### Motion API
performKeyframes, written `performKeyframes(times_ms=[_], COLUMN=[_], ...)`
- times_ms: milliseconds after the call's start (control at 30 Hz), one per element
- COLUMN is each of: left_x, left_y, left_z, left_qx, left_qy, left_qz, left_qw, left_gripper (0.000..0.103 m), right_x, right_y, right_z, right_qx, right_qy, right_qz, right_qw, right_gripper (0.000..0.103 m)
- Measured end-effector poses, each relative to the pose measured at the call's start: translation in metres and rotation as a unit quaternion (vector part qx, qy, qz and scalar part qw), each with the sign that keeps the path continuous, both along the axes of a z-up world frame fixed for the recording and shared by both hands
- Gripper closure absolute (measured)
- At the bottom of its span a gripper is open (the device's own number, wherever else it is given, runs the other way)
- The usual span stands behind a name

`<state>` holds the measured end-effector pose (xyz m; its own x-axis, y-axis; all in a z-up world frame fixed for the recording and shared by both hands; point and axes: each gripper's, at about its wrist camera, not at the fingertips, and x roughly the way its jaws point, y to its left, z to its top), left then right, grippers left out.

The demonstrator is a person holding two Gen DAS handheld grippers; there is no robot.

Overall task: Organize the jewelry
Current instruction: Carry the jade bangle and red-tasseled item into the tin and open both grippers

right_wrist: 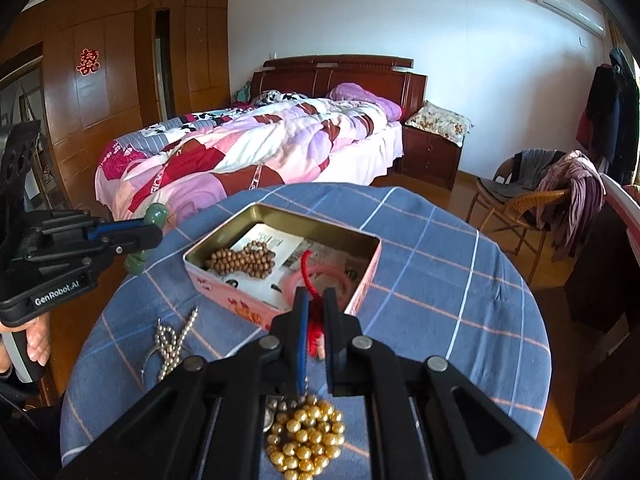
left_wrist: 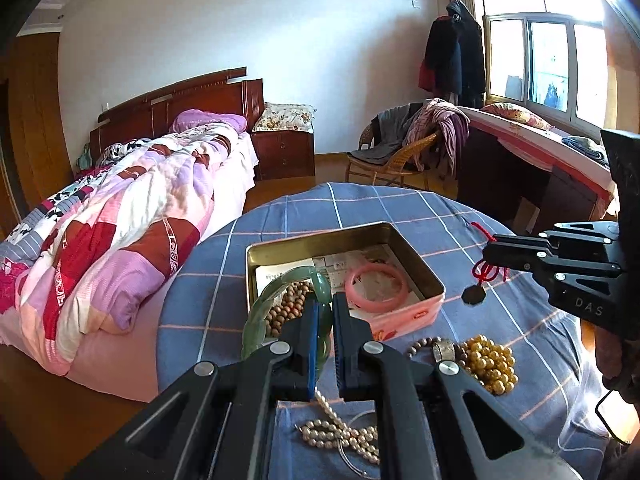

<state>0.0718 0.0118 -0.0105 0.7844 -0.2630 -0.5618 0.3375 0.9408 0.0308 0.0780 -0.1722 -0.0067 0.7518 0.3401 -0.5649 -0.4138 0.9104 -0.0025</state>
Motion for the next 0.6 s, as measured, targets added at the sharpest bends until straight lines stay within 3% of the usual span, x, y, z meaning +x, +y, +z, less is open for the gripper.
performKeyframes(times_ms=[600], left_x=[0.042], left_y=[-0.014], left_z=[0.014], left_qx=[0.039], left_qy=[-0.019], left_qz=[-0.002], left_qw=[0.9990], left_gripper=[0.097], right_x=[0.037], right_y=[0.024], right_z=[0.023], right_qx=[-0.018], right_qy=[-0.024], right_qz=[0.000], right_qw=[1.000], right_gripper=[0.095])
